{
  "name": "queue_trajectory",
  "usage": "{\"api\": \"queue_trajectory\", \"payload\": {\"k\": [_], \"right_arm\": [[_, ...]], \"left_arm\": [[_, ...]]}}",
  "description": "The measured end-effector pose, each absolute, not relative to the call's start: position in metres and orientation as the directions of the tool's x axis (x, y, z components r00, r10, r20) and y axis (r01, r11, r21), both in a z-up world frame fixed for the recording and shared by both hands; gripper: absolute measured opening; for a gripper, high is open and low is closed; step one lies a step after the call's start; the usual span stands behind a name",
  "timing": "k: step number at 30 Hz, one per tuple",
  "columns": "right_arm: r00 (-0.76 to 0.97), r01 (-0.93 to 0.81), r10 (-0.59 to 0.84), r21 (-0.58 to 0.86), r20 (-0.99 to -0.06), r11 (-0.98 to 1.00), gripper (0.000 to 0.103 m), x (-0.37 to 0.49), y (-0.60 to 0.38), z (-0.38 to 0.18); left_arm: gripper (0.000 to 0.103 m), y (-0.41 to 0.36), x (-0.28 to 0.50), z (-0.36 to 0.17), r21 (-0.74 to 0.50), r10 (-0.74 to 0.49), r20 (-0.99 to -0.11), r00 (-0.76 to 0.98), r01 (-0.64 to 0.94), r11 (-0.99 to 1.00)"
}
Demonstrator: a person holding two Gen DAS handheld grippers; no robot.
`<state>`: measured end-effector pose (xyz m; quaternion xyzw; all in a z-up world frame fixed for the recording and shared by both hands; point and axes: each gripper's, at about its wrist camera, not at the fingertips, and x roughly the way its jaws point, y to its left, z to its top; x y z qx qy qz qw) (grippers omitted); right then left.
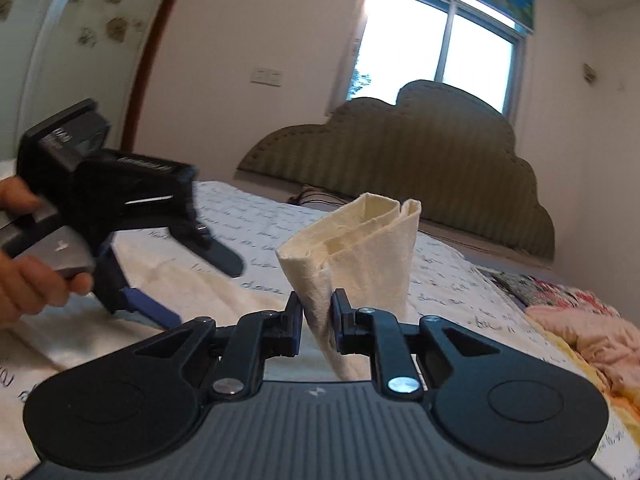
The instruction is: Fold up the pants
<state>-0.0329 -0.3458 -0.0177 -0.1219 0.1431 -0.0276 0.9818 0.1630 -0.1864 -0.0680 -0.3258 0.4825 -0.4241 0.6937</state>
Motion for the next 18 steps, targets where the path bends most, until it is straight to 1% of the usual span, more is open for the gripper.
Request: {"api": "queue_trajectory", "payload": {"k": [3,5,7,8,9,10,11,12,15,16,17,18], "right_arm": [[0.946,-0.06,-0.059,-0.353,-0.317,0.934,0.015,-0.028,-0.316,-0.027],[0.934,-0.103,-0.045,-0.39,-0.353,0.915,0.016,-0.022,-0.304,-0.037],[0.926,-0.109,-0.075,-0.45,-0.371,0.886,0.02,-0.016,-0.294,-0.049],[0.921,-0.103,-0.104,-0.491,-0.376,0.865,0.032,-0.014,-0.289,-0.056],[0.92,-0.087,-0.134,-0.525,-0.369,0.847,0.054,-0.012,-0.285,-0.062],[0.919,-0.072,-0.161,-0.554,-0.359,0.829,0.065,-0.01,-0.283,-0.066],[0.921,-0.057,-0.182,-0.581,-0.345,0.812,0.071,-0.009,-0.281,-0.07],[0.924,-0.047,-0.195,-0.602,-0.33,0.797,0.071,-0.009,-0.281,-0.073],[0.916,-0.022,-0.224,-0.599,-0.334,0.801,0.069,0.003,-0.282,-0.074],[0.914,-0.019,-0.223,-0.586,-0.339,0.81,0.063,0.006,-0.283,-0.073],[0.916,-0.025,-0.206,-0.563,-0.343,0.826,0.035,0.006,-0.285,-0.071],[0.919,-0.036,-0.183,-0.537,-0.349,0.843,0.023,0.006,-0.285,-0.068]], "left_arm": [[0.102,-0.172,0.166,-0.074,-0.898,-0.923,-0.332,0.196,0.233,0.373],[0.103,-0.168,0.168,-0.077,-0.912,-0.927,-0.316,0.204,0.205,0.356],[0.103,-0.167,0.171,-0.079,-0.916,-0.926,-0.316,0.207,0.188,0.355],[0.103,-0.168,0.171,-0.079,-0.915,-0.924,-0.32,0.209,0.185,0.359],[0.103,-0.17,0.171,-0.079,-0.912,-0.921,-0.326,0.212,0.186,0.365],[0.103,-0.171,0.17,-0.078,-0.907,-0.917,-0.337,0.213,0.19,0.377],[0.103,-0.174,0.169,-0.077,-0.9,-0.913,-0.348,0.213,0.195,0.389],[0.103,-0.175,0.17,-0.075,-0.894,-0.908,-0.36,0.212,0.201,0.401],[0.103,-0.182,0.171,-0.074,-0.886,-0.908,-0.374,0.191,0.216,0.41],[0.103,-0.186,0.171,-0.073,-0.877,-0.901,-0.389,0.192,0.221,0.426],[0.103,-0.188,0.171,-0.072,-0.871,-0.896,-0.4,0.192,0.224,0.437],[0.102,-0.191,0.173,-0.071,-0.866,-0.893,-0.408,0.191,0.228,0.444]]}}
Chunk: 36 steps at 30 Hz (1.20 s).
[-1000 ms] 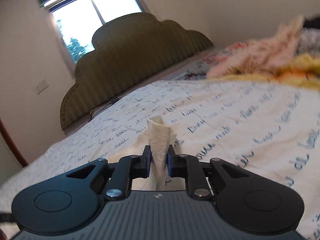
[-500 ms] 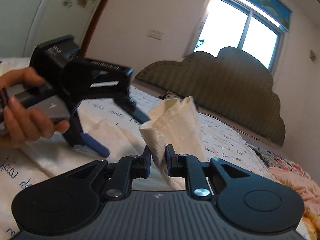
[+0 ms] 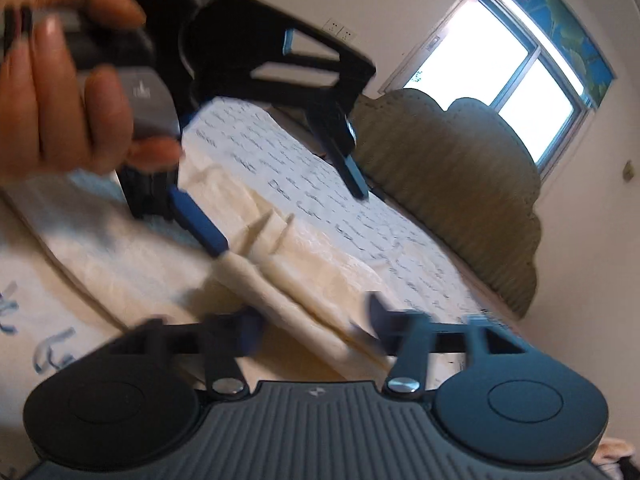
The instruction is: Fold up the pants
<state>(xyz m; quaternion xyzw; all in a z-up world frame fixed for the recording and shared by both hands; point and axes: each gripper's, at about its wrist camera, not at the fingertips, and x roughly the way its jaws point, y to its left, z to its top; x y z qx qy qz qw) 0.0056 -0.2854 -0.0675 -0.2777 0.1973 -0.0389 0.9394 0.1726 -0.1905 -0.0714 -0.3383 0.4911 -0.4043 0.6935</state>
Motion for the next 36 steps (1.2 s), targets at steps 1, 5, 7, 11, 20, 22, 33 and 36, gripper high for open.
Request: {"api": "queue_trajectory", "payload": {"k": [1,5,7,11,20,22,33,36], "right_arm": [[0.923,-0.038,-0.173,-0.53,-0.343,0.847,0.022,0.004,-0.284,-0.065],[0.946,-0.056,-0.132,-0.549,-0.297,0.834,0.017,-0.006,-0.276,-0.053],[0.951,-0.063,-0.107,-0.52,-0.29,0.852,0.017,-0.011,-0.276,-0.044],[0.951,-0.069,-0.092,-0.492,-0.295,0.868,0.017,-0.015,-0.275,-0.037],[0.934,-0.203,0.051,-0.407,-0.354,0.891,0.017,-0.009,-0.236,-0.046],[0.928,-0.243,0.1,-0.38,-0.359,0.892,0.017,-0.005,-0.223,-0.047],[0.882,-0.398,0.243,-0.362,-0.403,0.843,0.017,0.017,-0.169,-0.051],[0.875,-0.406,0.248,-0.351,-0.415,0.844,0.017,0.02,-0.163,-0.055]], "left_arm": [[0.102,-0.192,0.173,-0.072,-0.863,-0.891,-0.411,0.191,0.232,0.448],[0.093,-0.195,0.177,-0.071,-0.853,-0.876,-0.419,0.238,0.227,0.47],[0.078,-0.192,0.178,-0.069,-0.847,-0.869,-0.422,0.259,0.23,0.479],[0.031,-0.182,0.175,-0.063,-0.807,-0.852,-0.453,0.262,0.285,0.517],[0.012,-0.146,0.13,-0.013,-0.254,-0.607,-0.603,0.518,0.596,0.762],[0.013,-0.131,0.127,-0.012,-0.189,-0.57,-0.614,0.546,0.6,0.777],[0.016,-0.071,0.134,-0.021,-0.097,-0.481,-0.616,0.623,0.547,0.832],[0.026,-0.069,0.136,-0.026,-0.072,-0.465,-0.604,0.648,0.536,0.841]]}}
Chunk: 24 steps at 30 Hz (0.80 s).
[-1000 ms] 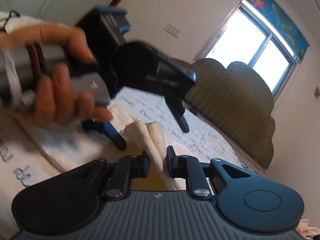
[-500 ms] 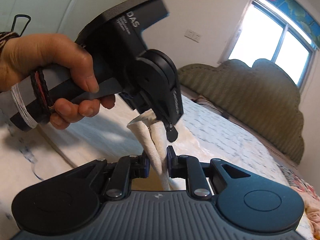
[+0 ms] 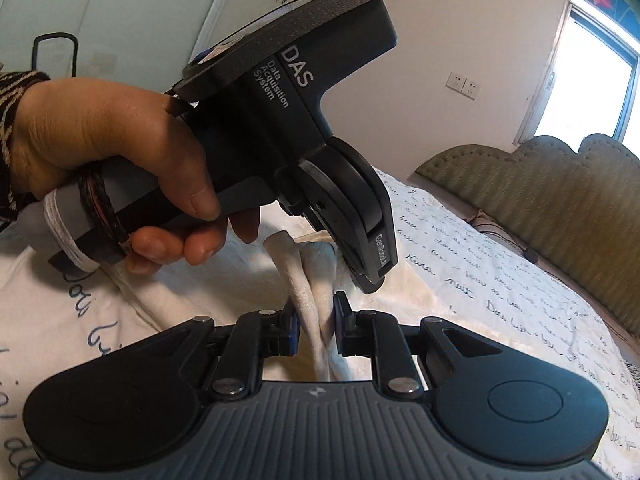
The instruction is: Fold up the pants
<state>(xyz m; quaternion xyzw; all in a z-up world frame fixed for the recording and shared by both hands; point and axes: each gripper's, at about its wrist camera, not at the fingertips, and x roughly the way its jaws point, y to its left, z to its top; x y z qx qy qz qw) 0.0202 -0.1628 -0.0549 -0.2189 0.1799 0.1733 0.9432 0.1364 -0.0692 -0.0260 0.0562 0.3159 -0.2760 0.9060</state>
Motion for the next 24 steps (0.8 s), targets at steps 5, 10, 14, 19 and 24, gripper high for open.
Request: {"api": "queue_trajectory", "payload": {"k": [5,10,14,19,24], "right_arm": [[0.863,-0.425,0.203,-0.448,-0.462,0.787,0.031,0.027,-0.149,-0.058],[0.84,-0.471,0.277,-0.375,-0.467,0.798,0.032,0.0,-0.179,-0.035],[0.887,-0.337,0.205,-0.278,-0.413,0.9,0.033,-0.004,-0.235,-0.013],[0.868,-0.138,0.055,-0.133,-0.493,0.981,0.033,0.013,-0.302,-0.02],[0.835,-0.04,-0.047,-0.145,-0.548,0.989,0.033,0.005,-0.313,-0.035]], "left_arm": [[0.028,-0.069,0.141,-0.036,-0.1,-0.461,-0.605,0.649,0.512,0.853],[0.026,-0.07,0.133,-0.026,-0.054,-0.454,-0.537,0.711,0.508,0.86],[0.026,-0.074,0.14,-0.03,-0.038,-0.422,-0.602,0.678,0.504,0.863],[0.036,-0.071,0.138,-0.032,-0.032,-0.395,-0.616,0.681,0.48,0.877],[0.054,-0.065,0.131,-0.028,0.013,-0.345,-0.605,0.718,0.442,0.897]]}}
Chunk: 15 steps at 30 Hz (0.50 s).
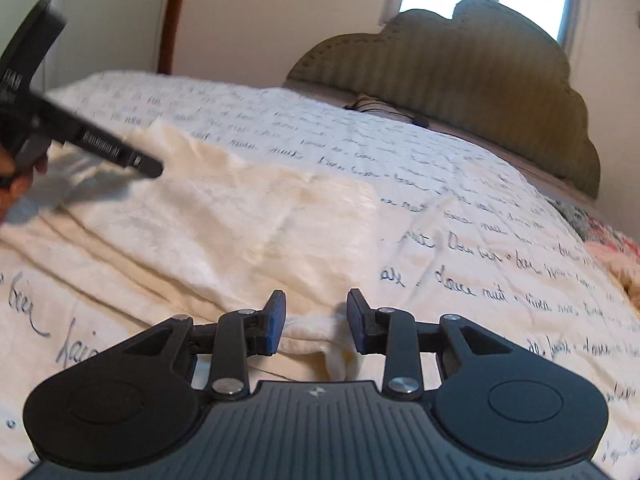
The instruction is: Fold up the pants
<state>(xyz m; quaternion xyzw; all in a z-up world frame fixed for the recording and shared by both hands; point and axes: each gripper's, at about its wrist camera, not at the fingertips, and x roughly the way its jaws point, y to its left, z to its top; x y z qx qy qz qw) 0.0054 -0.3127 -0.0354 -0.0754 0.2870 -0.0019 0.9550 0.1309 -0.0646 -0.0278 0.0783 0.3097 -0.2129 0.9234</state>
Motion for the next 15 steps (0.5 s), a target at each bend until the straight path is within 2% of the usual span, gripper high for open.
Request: {"api": "queue_trajectory", "payload": {"k": [2,5,9,11,12,14,15], "right_arm": [[0.857,-0.015,-0.043,-0.107,-0.514,0.994,0.033,0.009,-0.312,-0.027],[0.88,-0.03,-0.015,-0.086,-0.474,0.996,0.033,0.015,-0.3,-0.018],[0.892,-0.066,0.034,-0.055,-0.451,0.996,0.033,0.039,-0.288,-0.015],[0.893,-0.071,0.062,-0.004,-0.445,0.997,0.034,0.053,-0.285,-0.014],[0.89,-0.072,0.078,0.031,-0.449,0.997,0.04,0.059,-0.285,-0.016],[0.865,-0.054,0.089,0.084,-0.493,0.995,0.053,0.074,-0.287,-0.027],[0.851,-0.034,0.069,0.076,-0.52,0.997,0.053,0.077,-0.287,-0.035]], "left_arm": [[0.069,-0.062,0.126,-0.024,0.053,-0.285,-0.575,0.767,0.382,0.923],[0.079,-0.06,0.12,-0.017,0.12,-0.208,-0.527,0.824,0.314,0.942],[0.087,-0.061,0.117,-0.006,0.179,-0.149,-0.467,0.872,0.258,0.949],[0.091,-0.065,0.118,0.003,0.172,-0.162,-0.447,0.88,0.262,0.95],[0.093,-0.067,0.12,0.007,0.153,-0.187,-0.446,0.875,0.281,0.948],[0.103,-0.074,0.127,0.009,0.106,-0.26,-0.454,0.852,0.342,0.934],[0.103,-0.079,0.131,0.007,0.093,-0.285,-0.477,0.831,0.37,0.924]]}}
